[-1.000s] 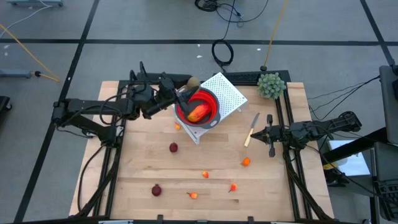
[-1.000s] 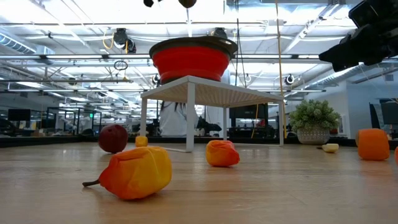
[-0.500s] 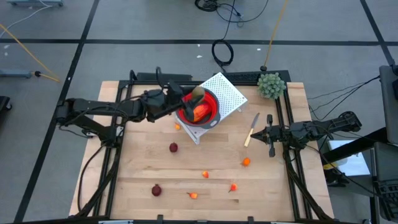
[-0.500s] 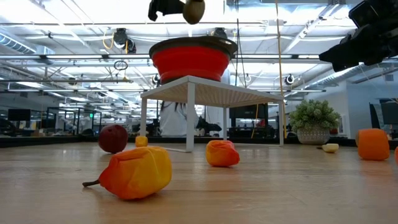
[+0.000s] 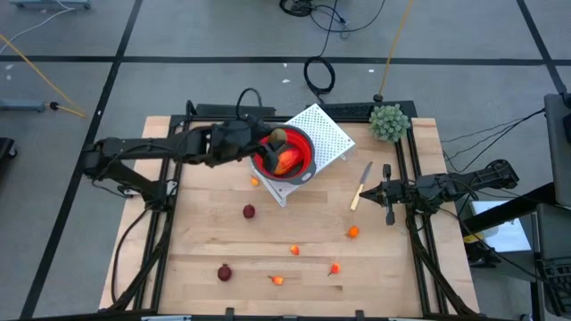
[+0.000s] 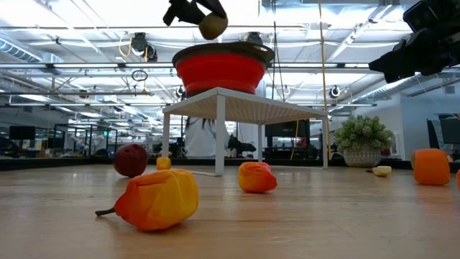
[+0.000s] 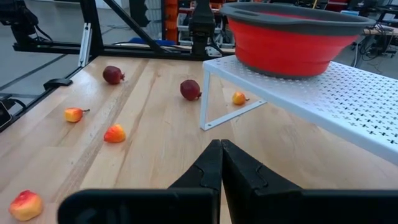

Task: Pick & Place Fruit
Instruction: Put the kiwi into the red strainer bowl on the shelf

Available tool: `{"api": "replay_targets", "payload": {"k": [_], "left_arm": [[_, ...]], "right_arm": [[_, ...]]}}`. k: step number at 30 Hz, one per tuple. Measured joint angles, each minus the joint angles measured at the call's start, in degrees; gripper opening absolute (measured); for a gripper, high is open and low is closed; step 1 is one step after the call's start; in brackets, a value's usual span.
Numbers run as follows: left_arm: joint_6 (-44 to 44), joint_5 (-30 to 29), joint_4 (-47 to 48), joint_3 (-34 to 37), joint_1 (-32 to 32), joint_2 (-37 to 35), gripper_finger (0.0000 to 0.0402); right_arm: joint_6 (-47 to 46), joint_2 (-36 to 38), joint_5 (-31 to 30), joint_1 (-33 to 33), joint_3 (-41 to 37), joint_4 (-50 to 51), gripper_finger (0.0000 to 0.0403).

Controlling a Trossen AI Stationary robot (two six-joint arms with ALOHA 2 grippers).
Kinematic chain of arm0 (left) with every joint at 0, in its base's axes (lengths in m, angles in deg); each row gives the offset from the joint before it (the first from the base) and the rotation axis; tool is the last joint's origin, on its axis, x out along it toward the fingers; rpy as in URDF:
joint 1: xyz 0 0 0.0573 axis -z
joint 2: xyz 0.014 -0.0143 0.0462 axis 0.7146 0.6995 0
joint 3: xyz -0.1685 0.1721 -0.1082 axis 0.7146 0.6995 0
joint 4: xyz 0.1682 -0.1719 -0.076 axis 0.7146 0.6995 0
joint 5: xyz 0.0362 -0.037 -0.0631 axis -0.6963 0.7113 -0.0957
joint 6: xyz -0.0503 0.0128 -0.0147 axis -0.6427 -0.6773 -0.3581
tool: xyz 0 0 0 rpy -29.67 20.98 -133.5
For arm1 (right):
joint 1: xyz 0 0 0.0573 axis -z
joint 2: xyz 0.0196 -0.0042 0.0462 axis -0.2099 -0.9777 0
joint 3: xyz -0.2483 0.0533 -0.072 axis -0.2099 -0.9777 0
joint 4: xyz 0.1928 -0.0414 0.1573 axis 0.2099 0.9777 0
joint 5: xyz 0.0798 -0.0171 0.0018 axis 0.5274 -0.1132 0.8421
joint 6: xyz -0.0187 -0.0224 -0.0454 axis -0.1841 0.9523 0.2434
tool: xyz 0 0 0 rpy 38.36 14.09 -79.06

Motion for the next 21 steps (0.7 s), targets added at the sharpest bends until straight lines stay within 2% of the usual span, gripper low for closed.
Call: {"api": "replay_targets", "payload": {"k": [6, 11, 21], "left_arm": [[0.0, 5.1, 8.7, -7.7, -3.4, 4.3, 0.0208], [0.0, 8.7, 12.1, -12.3, -5.3, 8.0, 0.0211], [-5.5, 14.4, 16.9, -14.7, -7.3, 10.6, 0.0211]], "right_arm": [[0.0, 0.0, 0.0, 0.0, 0.0, 0.4, 0.0000], [0.0, 0.0, 0.2, 0.0, 0.0, 0.7, 0.0000], [-0.8, 0.0, 0.3, 0.0, 0.0, 1.3, 0.0000]]}}
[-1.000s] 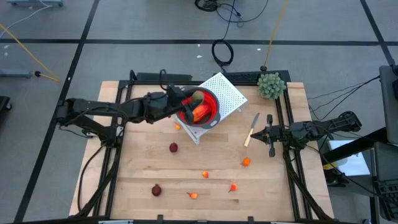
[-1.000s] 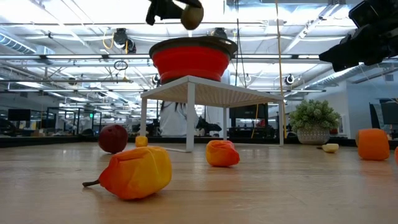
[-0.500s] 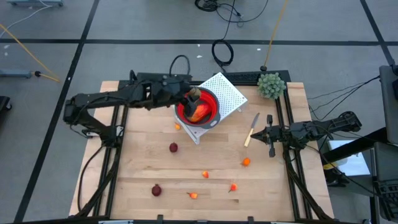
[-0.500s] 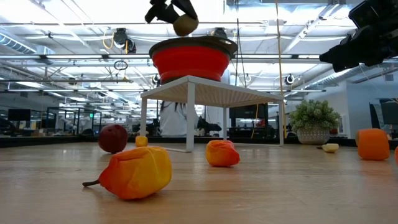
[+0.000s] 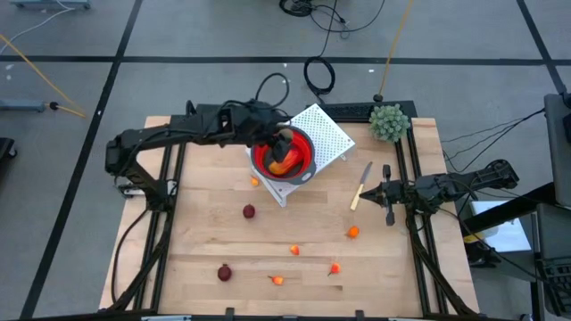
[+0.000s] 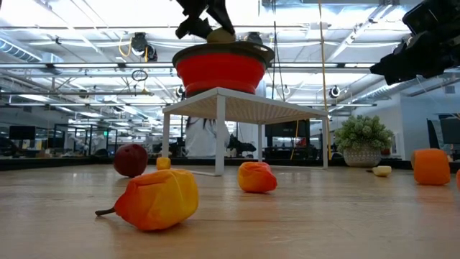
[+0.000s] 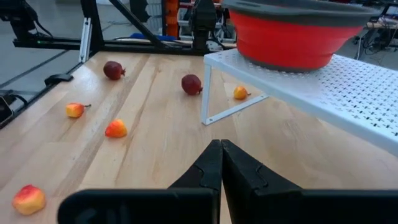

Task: Pick & Place Fruit
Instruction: Put the kiwi into the red strainer bowl on the shelf

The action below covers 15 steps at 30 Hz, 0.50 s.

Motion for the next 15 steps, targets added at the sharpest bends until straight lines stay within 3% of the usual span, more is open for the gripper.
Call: {"api": "replay_targets", "payload": {"k": [15], "left_arm": [[-1.3, 1.4, 4.2, 0.0, -1.5, 0.0, 0.0212]], "right_arm": [[-0.4, -0.1, -0.1, 0.0, 0.0, 2.1, 0.0000]]}}
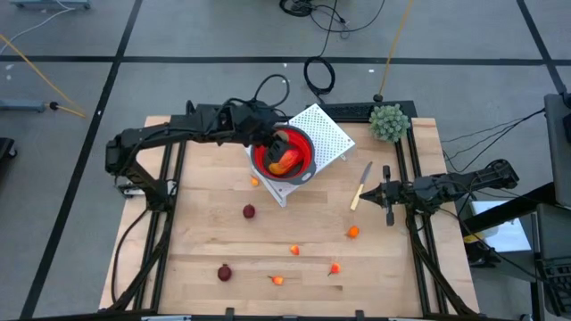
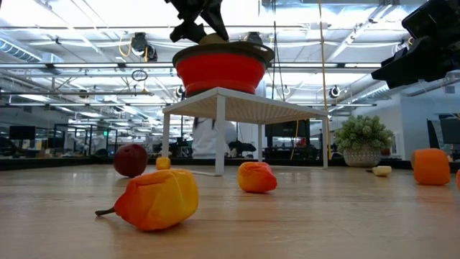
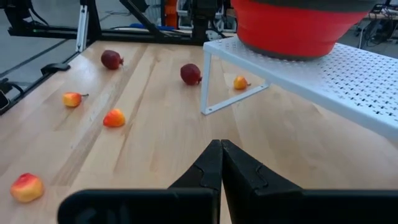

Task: Pick & Place Fruit
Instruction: Put the kiwi into the red strainer bowl on the shelf

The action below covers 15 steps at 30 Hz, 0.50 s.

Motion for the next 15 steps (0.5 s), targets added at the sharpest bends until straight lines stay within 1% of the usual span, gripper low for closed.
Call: {"api": "replay_targets", "payload": {"k": [10, 15], "left_arm": [[1.3, 0.1, 1.4, 0.0, -1.7, 0.2, 0.0212], [1.2, 0.6, 1.3, 0.0, -1.5, 2.6, 0.0212]], "right_arm": [[0.1, 0.0, 0.0, 0.0, 0.0, 0.0, 0.0000], [0.1, 0.0, 0.0, 0.0, 0.0, 0.0, 0.0000]]}}
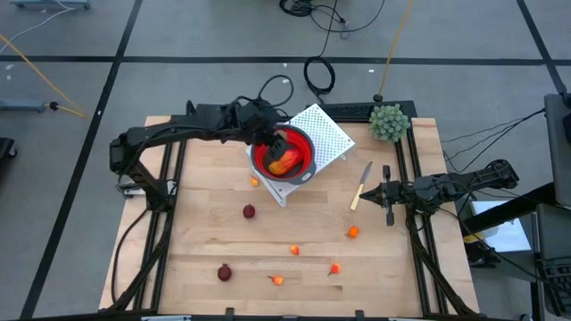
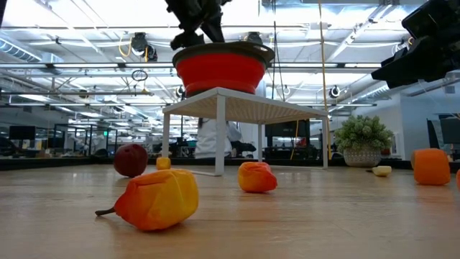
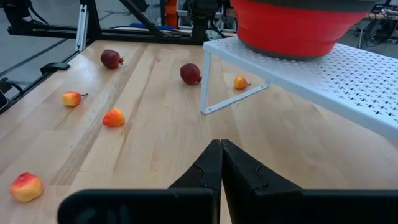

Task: Pick & Place Fruit
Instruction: Put the kiwi into the red strainer bowl on the shelf

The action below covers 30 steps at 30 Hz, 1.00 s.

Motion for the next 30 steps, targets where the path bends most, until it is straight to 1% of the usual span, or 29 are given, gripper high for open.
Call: {"api": "replay_targets", "payload": {"k": [2, 7, 14, 25, 30], "left_arm": [[-0.3, 1.0, 0.1, 0.0, 0.0, 0.8, 0.0212], [-0.3, 1.1, 0.7, 0.0, 0.0, 2.4, 0.0212], [-0.2, 0.9, 3.7, 0.0, -0.1, 2.4, 0.0212], [0.1, 0.9, 4.7, 0.1, -0.1, 3.7, 0.0212], [0.1, 0.9, 4.6, 0.1, -0.1, 3.6, 0.0228]], "right_arm": [[0.0, 0.0, 0.0, 0.0, 0.0, 0.0, 0.0000], [0.0, 0.0, 0.0, 0.0, 0.0, 0.0, 0.0000], [-0.2, 0.0, -0.1, 0.0, 0.0, 0.0, 0.0000], [-0.2, 0.0, -0.3, 0.0, 0.0, 0.0, 0.0000], [-0.3, 0.0, -0.3, 0.0, 0.0, 0.0, 0.0000]]}}
